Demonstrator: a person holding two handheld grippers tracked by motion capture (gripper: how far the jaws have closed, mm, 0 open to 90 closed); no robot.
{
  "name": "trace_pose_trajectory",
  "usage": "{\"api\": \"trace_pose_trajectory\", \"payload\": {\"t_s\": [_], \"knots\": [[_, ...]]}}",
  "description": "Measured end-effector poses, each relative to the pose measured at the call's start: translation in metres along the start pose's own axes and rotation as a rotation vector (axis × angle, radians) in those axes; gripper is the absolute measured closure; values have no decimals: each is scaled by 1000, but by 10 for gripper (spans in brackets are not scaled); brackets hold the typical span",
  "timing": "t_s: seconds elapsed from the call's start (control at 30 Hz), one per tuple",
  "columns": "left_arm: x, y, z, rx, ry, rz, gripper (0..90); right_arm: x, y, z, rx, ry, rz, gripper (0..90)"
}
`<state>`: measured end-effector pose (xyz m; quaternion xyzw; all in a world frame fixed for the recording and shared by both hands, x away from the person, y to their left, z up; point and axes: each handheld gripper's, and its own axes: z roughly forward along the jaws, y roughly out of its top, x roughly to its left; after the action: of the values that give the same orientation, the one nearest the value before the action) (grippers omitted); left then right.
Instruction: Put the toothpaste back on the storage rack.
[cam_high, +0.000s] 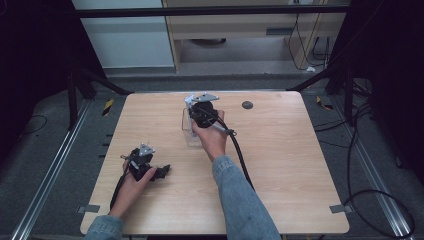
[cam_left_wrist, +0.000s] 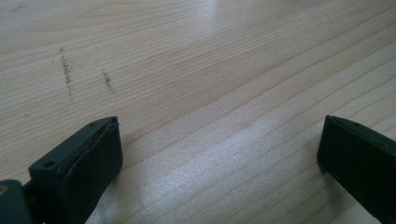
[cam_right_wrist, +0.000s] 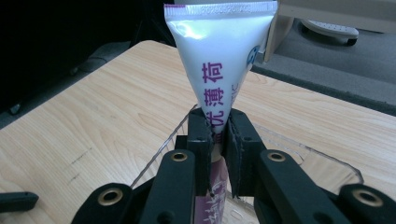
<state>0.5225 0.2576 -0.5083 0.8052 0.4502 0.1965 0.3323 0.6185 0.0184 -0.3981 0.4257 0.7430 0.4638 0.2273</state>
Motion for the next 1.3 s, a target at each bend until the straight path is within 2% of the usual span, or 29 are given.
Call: {"api": "trace_pose_trajectory", "payload": {"t_s": [0.47, 0.97, 1.3], "knots": [[0, 0, 0, 0, 0, 0, 0, 2, 5, 15, -10, -5, 4, 807], [0, 0, 0, 0, 0, 0, 0, 6, 6, 19, -4, 7, -1, 792], [0, 0, 0, 0, 0, 1, 0, 3, 4, 16, 6, 9, 4, 743]]}}
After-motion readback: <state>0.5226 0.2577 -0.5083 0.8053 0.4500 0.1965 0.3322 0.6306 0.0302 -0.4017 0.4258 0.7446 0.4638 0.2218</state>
